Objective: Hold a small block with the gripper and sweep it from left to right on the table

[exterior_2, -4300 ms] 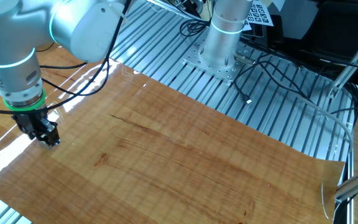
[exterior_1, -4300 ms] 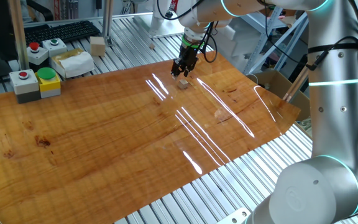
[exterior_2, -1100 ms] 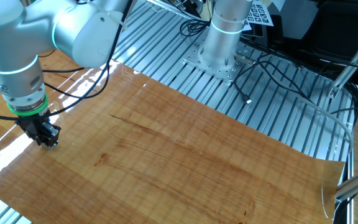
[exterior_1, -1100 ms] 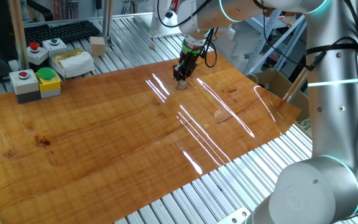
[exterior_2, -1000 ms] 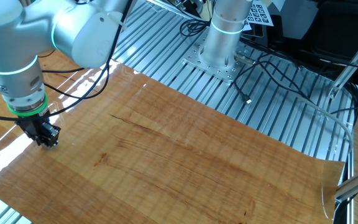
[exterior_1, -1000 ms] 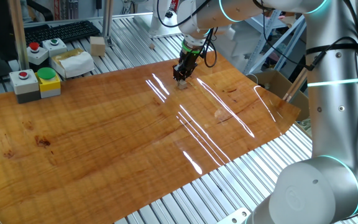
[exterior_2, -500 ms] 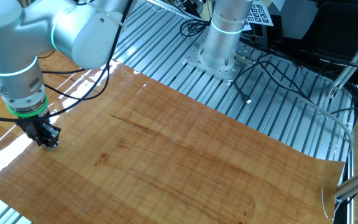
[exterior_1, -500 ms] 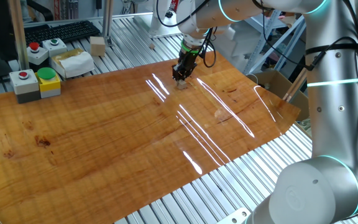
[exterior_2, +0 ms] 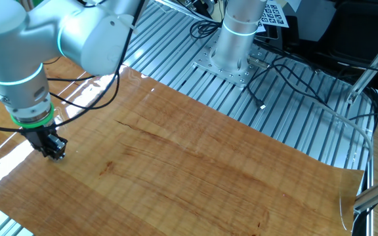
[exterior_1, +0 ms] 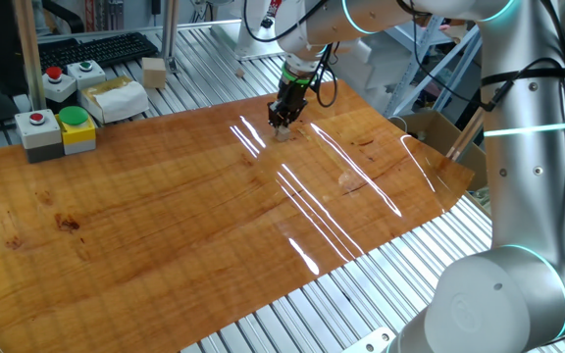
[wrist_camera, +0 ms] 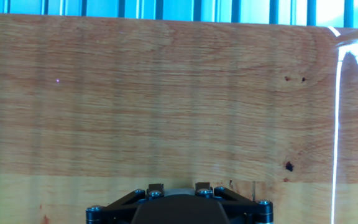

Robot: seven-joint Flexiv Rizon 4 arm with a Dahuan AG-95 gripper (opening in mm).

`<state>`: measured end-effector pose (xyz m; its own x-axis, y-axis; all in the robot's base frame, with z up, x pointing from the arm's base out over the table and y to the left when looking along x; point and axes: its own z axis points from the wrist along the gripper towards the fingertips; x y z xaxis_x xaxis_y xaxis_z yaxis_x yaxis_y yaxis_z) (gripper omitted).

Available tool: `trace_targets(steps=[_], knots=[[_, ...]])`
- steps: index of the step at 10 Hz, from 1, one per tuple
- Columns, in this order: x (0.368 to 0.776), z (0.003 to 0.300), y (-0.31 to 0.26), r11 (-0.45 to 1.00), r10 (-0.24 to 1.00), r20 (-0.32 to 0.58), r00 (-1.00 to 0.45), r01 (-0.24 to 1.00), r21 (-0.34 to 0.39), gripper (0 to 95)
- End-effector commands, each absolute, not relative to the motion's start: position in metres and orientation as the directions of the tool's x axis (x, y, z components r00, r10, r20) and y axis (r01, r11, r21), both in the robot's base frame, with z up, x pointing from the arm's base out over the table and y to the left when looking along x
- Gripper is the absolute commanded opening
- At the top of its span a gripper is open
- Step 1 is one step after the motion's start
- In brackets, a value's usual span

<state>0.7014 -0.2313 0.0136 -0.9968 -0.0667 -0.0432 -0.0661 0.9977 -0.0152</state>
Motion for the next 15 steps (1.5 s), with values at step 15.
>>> trace_targets(steps=[15], knots=[[0.704, 0.014, -0.174, 0.999, 0.032, -0.033, -0.999, 0.033, -0.017, 0.0]])
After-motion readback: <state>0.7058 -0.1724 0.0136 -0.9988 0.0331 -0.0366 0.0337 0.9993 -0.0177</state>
